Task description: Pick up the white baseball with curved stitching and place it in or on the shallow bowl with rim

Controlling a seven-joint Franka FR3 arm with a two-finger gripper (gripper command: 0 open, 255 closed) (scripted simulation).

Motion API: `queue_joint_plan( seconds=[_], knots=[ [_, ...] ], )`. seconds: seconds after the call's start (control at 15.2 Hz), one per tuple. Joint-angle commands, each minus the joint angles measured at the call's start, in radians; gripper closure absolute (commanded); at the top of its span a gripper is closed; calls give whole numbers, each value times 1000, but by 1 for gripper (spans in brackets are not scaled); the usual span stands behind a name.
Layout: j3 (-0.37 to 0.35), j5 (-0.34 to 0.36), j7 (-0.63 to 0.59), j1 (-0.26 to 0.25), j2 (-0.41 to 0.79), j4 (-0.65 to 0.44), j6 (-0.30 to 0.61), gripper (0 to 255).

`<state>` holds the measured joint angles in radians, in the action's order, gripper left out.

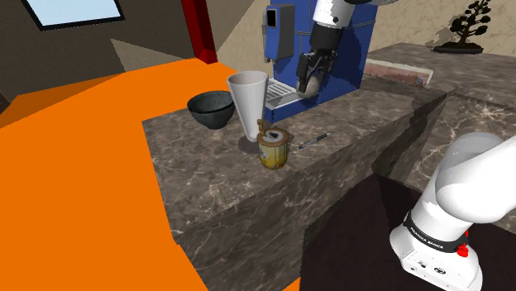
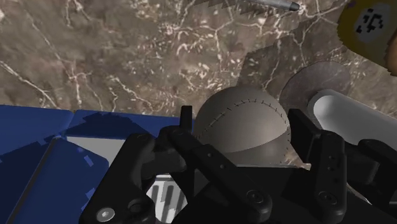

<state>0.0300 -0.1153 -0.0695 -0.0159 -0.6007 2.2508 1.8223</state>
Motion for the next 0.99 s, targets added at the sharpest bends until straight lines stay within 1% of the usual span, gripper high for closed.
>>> queue_joint_plan(
  seconds=[0.0, 0.53, 0.59, 0.92],
  knots=[
    [1, 1, -2, 0, 2, -28, -26, 255],
    [3, 3, -13, -1, 29, -157, -128, 255],
    [3, 3, -13, -1, 30, -160, -130, 255],
    [-44, -10, -71, -21, 200, -297, -90, 255]
  ],
)
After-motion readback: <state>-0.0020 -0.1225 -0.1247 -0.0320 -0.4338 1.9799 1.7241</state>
